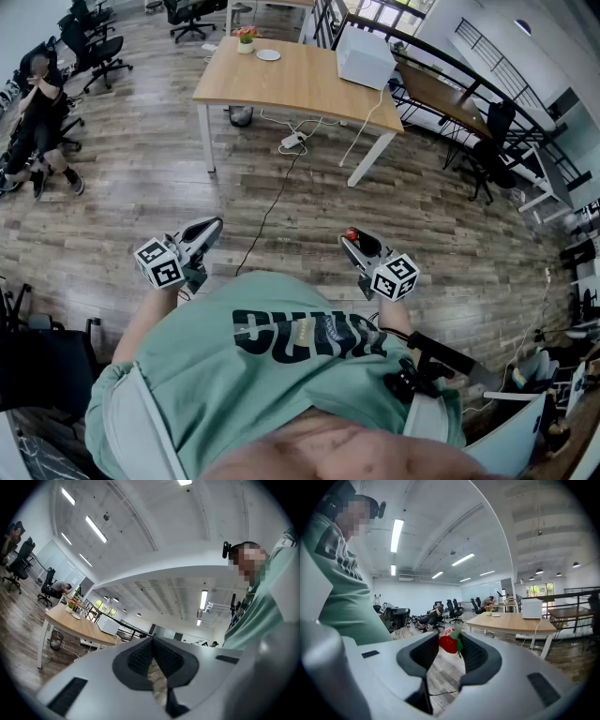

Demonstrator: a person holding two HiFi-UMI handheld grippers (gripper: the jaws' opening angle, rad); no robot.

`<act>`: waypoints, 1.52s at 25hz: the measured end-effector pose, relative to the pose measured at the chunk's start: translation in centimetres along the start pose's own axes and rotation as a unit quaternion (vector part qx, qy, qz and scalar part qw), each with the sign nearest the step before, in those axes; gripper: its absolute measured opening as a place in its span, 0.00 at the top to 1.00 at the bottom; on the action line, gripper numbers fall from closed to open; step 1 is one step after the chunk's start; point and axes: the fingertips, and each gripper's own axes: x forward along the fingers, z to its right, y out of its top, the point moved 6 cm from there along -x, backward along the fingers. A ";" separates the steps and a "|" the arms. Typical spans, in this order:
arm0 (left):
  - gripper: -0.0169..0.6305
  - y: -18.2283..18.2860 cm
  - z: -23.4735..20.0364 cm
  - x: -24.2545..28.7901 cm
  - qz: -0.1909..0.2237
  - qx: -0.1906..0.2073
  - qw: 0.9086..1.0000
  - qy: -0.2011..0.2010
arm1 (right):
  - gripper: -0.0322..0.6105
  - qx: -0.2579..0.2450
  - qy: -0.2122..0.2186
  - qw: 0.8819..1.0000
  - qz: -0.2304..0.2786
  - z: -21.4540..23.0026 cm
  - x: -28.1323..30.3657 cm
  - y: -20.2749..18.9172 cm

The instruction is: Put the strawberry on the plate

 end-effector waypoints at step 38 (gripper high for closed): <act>0.97 -2.0 3.7 4.4 0.003 0.009 1.000 0.002 | 0.72 0.021 0.010 0.999 0.031 3.4 -4.3 -0.8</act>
